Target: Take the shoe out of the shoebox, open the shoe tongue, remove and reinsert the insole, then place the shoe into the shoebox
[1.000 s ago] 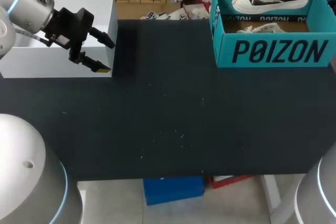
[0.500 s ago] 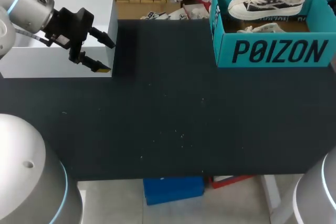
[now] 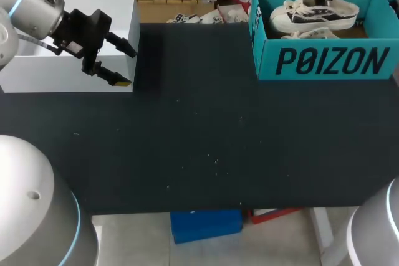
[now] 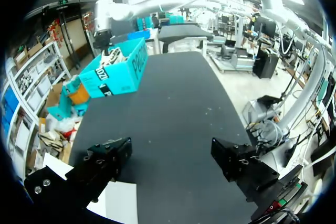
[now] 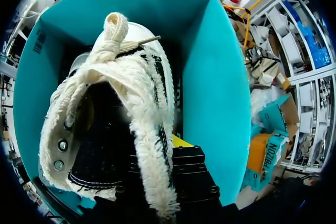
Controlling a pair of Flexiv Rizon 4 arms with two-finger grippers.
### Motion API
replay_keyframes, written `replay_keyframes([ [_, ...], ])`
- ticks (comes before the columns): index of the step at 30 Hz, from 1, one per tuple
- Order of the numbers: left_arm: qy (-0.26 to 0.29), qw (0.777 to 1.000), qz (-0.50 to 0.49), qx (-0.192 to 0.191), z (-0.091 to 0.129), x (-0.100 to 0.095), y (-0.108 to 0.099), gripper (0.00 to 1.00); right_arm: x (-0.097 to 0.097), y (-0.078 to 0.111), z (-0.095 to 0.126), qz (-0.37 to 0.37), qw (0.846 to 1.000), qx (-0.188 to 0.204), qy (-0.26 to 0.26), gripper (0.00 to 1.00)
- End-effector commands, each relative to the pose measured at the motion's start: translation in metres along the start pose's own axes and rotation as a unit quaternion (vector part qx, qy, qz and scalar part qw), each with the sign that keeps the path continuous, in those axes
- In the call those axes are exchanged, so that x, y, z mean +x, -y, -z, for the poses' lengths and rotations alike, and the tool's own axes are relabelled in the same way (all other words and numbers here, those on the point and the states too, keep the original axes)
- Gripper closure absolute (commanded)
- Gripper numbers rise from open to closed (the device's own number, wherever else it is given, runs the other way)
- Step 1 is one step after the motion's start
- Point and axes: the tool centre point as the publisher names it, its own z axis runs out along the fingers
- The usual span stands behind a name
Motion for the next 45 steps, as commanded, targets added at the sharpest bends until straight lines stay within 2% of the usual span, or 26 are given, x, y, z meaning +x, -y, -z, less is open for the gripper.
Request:
replay_keyframes([
  [1,0.001,1.000,-0.001,-0.001,-0.001,0.000,-0.001,0.00,-0.005,0.000,-0.014,-0.002,1.000,-0.003,-0.002,1.00],
  [21,0.001,1.000,-0.001,-0.001,-0.001,0.000,-0.001,0.00,-0.003,-0.001,-0.042,-0.008,1.000,-0.013,-0.019,1.00],
  [45,0.001,1.000,-0.001,-0.001,-0.001,0.000,-0.001,0.00,-0.016,0.002,-0.038,0.003,1.000,-0.006,-0.011,1.00],
])
